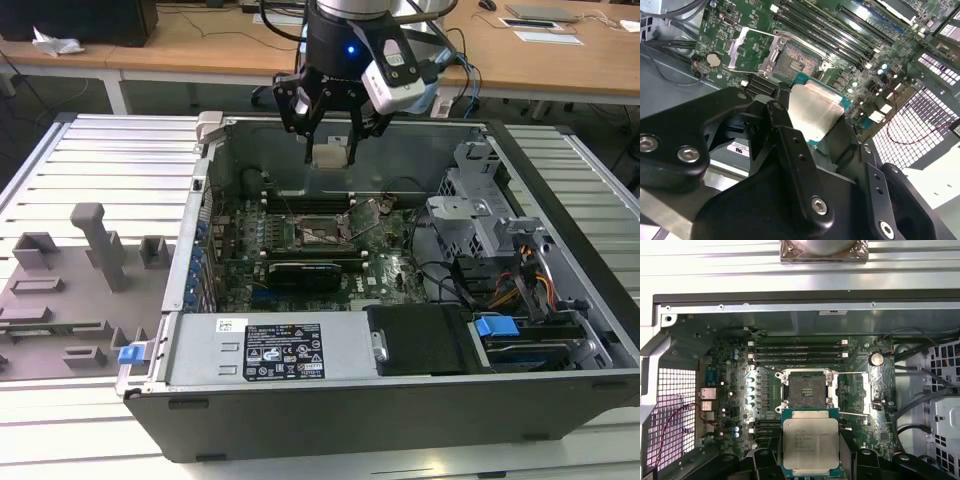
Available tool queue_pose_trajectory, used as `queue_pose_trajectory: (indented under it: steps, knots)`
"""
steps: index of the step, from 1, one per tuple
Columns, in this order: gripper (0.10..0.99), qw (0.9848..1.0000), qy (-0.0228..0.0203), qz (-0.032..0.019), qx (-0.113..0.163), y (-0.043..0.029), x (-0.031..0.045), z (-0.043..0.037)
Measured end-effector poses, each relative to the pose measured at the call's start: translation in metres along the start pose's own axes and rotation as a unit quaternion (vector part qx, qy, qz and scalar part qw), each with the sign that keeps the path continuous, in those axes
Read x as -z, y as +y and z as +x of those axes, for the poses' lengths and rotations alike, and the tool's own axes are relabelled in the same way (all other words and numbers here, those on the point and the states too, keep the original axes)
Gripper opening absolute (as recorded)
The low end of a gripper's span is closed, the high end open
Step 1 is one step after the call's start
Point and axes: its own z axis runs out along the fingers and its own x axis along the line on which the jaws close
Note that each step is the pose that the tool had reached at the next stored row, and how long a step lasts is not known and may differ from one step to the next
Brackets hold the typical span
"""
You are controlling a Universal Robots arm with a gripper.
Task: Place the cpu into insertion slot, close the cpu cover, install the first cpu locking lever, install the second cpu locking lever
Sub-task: 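Place the cpu into insertion slot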
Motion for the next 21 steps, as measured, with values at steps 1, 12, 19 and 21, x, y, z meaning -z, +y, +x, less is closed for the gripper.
queue_pose_trajectory:
  steps: [1,12,19,21]
  knots:
    - [0.541,1.0000,0.0000,0.0000,0.000,0.0000,-0.0003,0.0000]
    - [0.541,1.0000,0.0000,0.0000,0.000,-0.0005,-0.0060,-0.0001]
    - [0.541,1.0000,0.0000,0.0000,0.000,-0.0009,-0.0099,-0.0002]
    - [0.541,1.0000,0.0000,0.0000,0.000,-0.0010,-0.0111,-0.0002]
